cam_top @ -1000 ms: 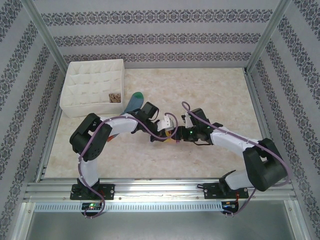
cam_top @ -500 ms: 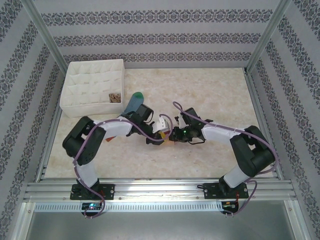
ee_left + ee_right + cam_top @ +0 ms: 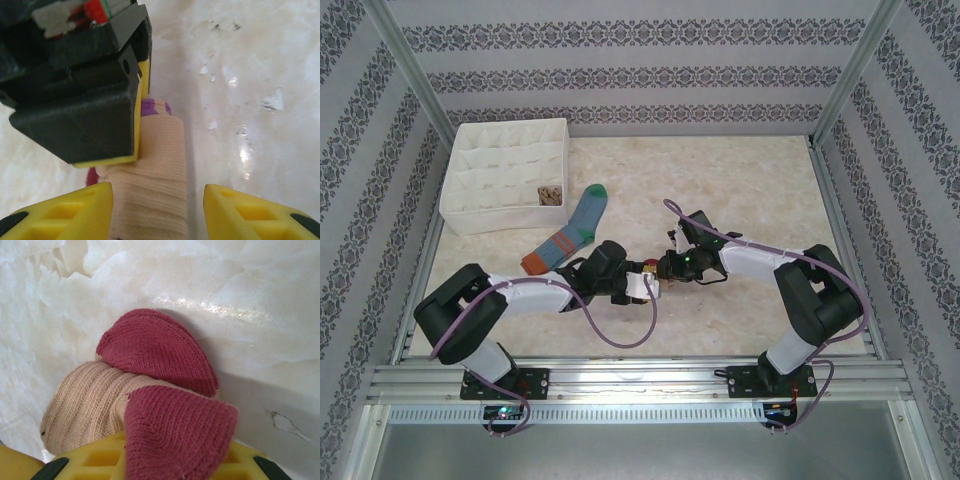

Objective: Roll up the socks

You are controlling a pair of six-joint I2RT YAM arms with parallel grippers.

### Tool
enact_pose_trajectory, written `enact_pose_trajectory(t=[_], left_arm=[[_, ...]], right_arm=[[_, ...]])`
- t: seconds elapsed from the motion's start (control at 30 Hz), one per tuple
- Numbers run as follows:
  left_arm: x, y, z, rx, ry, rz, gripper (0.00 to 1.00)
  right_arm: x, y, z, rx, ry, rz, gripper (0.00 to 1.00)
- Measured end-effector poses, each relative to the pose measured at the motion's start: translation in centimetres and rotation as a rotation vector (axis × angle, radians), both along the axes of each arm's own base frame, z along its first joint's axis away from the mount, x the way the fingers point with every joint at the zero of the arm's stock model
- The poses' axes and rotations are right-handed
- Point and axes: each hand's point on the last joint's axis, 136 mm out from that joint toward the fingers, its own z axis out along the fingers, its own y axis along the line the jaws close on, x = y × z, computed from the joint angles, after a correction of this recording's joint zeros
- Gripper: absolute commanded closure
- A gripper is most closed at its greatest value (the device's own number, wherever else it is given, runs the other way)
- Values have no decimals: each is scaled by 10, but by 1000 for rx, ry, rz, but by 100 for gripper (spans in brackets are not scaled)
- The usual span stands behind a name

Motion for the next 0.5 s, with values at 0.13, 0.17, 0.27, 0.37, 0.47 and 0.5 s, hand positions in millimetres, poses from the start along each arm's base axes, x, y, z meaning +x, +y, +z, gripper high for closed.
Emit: enact_pose_trajectory(t=[0.13,0.17,0.27,0.37,0.47,0.5], left_arm=[[8,1,-19,67,-46,12,50],[10,2,-26,85,-49,16,50],[16,0,-31,101,-69,29,58],[17,-2,-30,101,-76,32,86],[18,-5,-27,102,-60,39,100],[19,-5,-26,103,-46,44,100]], right_arm=[[0,0,0,2,9,0,76],[0,0,0,5,12,-2,76],[0,-1,0,19,25,-5,73],[1,-2,0,29,38,-10,64],[2,-6,-1,26,50,-26,49],[3,-8,-2,21,54,-36,46]])
